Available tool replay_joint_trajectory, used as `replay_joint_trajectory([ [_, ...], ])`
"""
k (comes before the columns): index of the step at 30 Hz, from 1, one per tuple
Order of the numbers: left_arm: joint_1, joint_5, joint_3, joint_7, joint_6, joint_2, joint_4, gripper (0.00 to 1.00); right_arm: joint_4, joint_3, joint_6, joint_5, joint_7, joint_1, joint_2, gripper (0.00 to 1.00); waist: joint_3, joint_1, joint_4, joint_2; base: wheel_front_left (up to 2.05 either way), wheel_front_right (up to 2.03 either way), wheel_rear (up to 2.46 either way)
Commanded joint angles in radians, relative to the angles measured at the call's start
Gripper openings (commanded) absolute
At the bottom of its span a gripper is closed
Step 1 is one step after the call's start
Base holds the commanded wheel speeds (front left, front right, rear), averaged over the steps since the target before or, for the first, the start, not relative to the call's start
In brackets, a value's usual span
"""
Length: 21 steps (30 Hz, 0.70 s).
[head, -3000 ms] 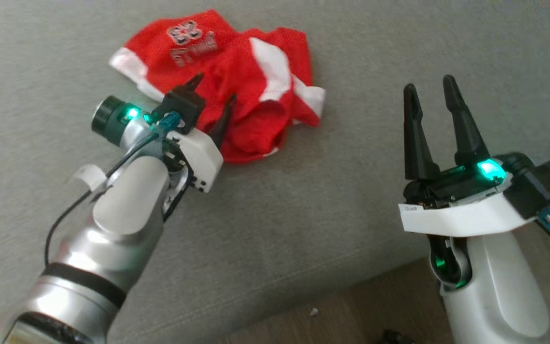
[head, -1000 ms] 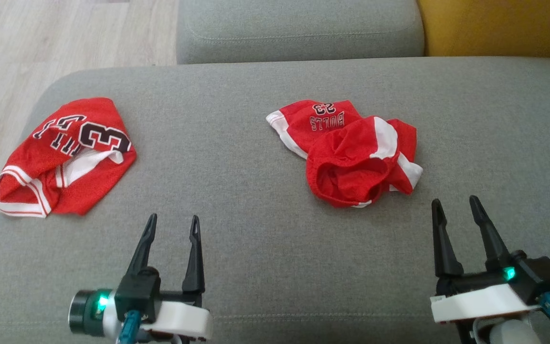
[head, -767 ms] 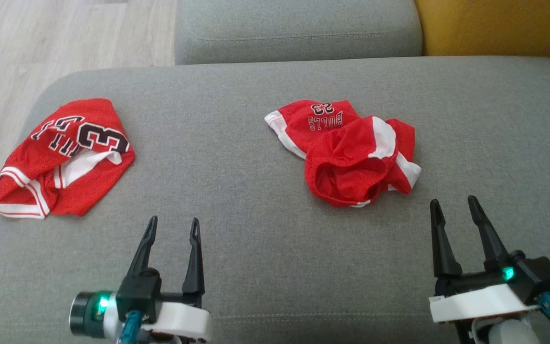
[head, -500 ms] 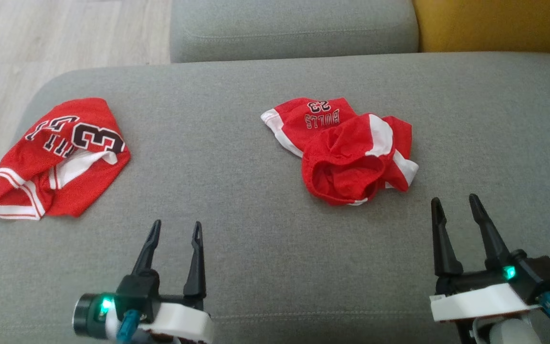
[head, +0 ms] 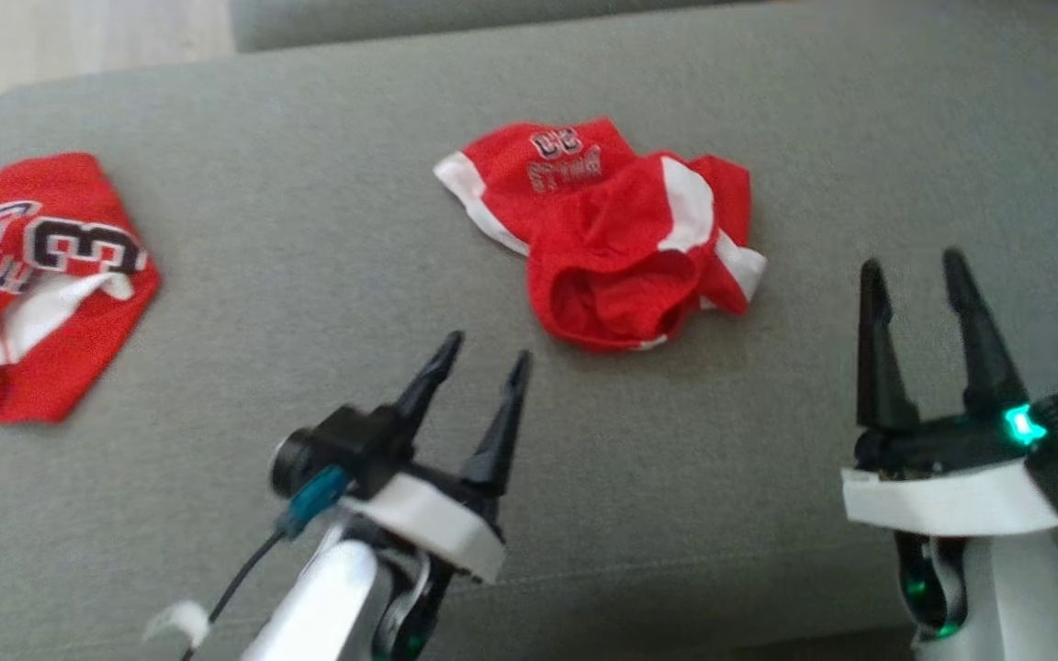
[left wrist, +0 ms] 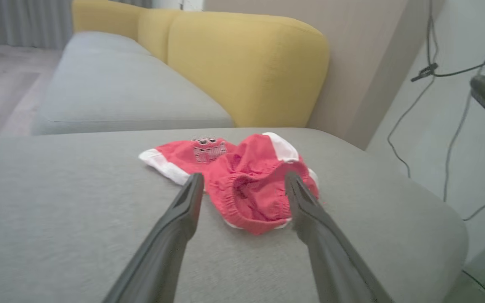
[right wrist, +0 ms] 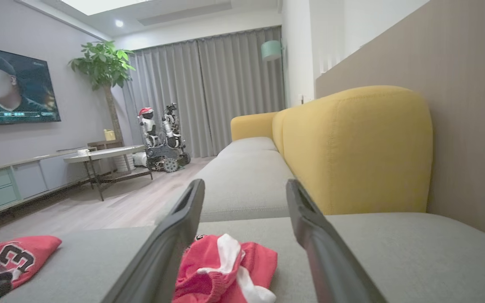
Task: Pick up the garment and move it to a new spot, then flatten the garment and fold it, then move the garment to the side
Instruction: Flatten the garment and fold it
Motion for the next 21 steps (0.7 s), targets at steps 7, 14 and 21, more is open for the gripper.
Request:
replay_joint_trajectory([
  [7,-0.228,-0.249,-0.138,-0.008,-0.050,-0.004,0.138,1.00,-0.088,0.033,0.006,0.021,-0.004,-0.084,-0.001,1.00,0.135,0.0000,-0.116,0.0000,0.00,0.00,0.00],
  [14,-0.415,-0.551,-0.273,0.030,-0.019,-0.004,0.197,1.00,-0.115,0.034,0.006,0.028,-0.004,-0.117,-0.001,1.00,0.212,0.0000,-0.177,0.0000,0.00,0.00,0.00],
  [21,-0.569,-0.702,-0.352,0.018,0.058,-0.004,0.292,1.00,-0.124,0.032,0.006,0.042,-0.004,-0.137,-0.001,1.00,0.259,0.0000,-0.221,0.0000,0.00,0.00,0.00],
])
